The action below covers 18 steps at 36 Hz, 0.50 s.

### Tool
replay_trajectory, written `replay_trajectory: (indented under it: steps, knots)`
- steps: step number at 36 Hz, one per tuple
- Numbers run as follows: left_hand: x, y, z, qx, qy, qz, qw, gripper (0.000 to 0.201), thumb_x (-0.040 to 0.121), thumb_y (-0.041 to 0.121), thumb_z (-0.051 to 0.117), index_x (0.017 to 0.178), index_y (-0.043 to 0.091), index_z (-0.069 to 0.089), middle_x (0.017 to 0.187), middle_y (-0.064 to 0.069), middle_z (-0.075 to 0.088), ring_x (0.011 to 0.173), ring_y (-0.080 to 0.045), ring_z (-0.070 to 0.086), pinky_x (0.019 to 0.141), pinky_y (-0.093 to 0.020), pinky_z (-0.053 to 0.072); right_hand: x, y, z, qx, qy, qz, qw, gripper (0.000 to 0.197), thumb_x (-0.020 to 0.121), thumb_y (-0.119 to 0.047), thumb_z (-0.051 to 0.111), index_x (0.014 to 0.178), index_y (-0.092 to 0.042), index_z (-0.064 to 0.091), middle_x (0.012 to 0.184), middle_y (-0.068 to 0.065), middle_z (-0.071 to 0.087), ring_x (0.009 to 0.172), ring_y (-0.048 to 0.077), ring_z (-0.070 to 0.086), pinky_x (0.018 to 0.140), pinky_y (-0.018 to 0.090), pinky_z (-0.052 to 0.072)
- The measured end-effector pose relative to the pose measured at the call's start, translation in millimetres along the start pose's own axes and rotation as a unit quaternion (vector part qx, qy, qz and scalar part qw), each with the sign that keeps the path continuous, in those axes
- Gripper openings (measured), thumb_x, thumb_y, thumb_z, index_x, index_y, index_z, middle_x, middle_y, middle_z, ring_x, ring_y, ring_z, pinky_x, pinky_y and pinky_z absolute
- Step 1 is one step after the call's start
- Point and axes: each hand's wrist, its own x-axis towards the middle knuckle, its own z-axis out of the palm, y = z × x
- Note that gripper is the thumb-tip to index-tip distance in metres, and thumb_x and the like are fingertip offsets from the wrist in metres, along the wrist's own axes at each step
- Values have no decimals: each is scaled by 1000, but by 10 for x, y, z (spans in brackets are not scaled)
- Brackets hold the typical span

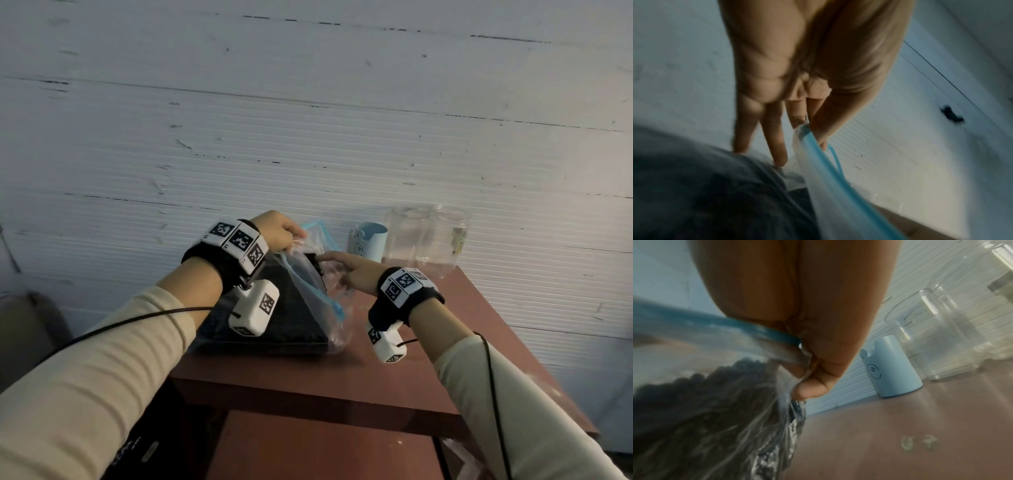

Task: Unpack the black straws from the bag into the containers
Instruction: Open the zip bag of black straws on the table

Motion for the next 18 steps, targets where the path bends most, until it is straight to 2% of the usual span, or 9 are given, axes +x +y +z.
replay_trajectory:
  steps: [2,4,8,10,12,14,16,17,18]
  knots:
    - [-3,-35,19,-66,-19,-3,998,48,82,-14,53,109,24,66,120,-4,63,81,-26,60,70,-32,48,21,-5,47,8,6,9,1000,69,86,15,44,140,-28,39,122,9,50,90,16,52,71,25,47]
    - [-13,-45,34,-119,-24,-3,993,50,82,-17,50,116,18,63,112,-4,65,79,-23,54,66,-30,41,33,-5,75,10,14,8,1000,63,90,8,43,137,-33,36,107,15,52,80,23,51,70,35,45]
    - [-30,10,33,-184,-1,24,983,57,82,-20,49,132,8,56,100,0,65,77,-24,51,82,-38,40,51,-18,63,23,50,20,998,53,91,-1,43,116,-48,36,103,21,56,65,23,51,54,32,46]
    - [-40,71,11,-216,3,47,975,58,83,-21,47,133,8,55,101,0,64,87,-28,56,91,-40,45,62,-58,22,38,71,7,997,50,90,-4,43,108,-51,36,104,29,58,62,25,51,51,34,45]
    - [-63,152,-28,-255,9,76,964,58,84,-22,47,134,8,54,101,1,63,90,-23,64,92,-37,54,52,-113,-67,37,101,-13,994,49,90,-3,41,113,-46,33,106,32,58,59,25,47,48,33,41]
    - [-92,245,-77,-275,19,118,954,57,85,-21,48,134,10,54,100,4,63,82,-16,66,74,-23,59,28,-177,-211,28,148,-41,988,51,90,2,40,120,-38,29,118,34,54,61,27,48,50,36,41]
    - [-103,337,-108,-267,37,165,949,56,87,-18,48,131,15,57,99,8,64,75,-12,61,58,-15,51,-20,-253,-376,11,194,-68,979,52,92,3,39,127,-31,25,123,30,51,70,29,55,59,39,48]
    - [-104,376,-122,-269,46,184,944,55,88,-17,49,128,19,60,97,11,66,75,-13,59,61,-19,50,-51,-285,-444,3,219,-78,973,52,92,4,39,132,-25,24,126,25,48,77,29,57,66,34,50]
    - [-107,414,-129,-277,56,200,938,54,88,-16,50,123,23,63,94,13,68,80,-17,59,72,-26,51,-86,-328,-507,0,242,-94,966,52,93,6,39,136,-18,23,127,19,44,80,25,57,68,24,50]
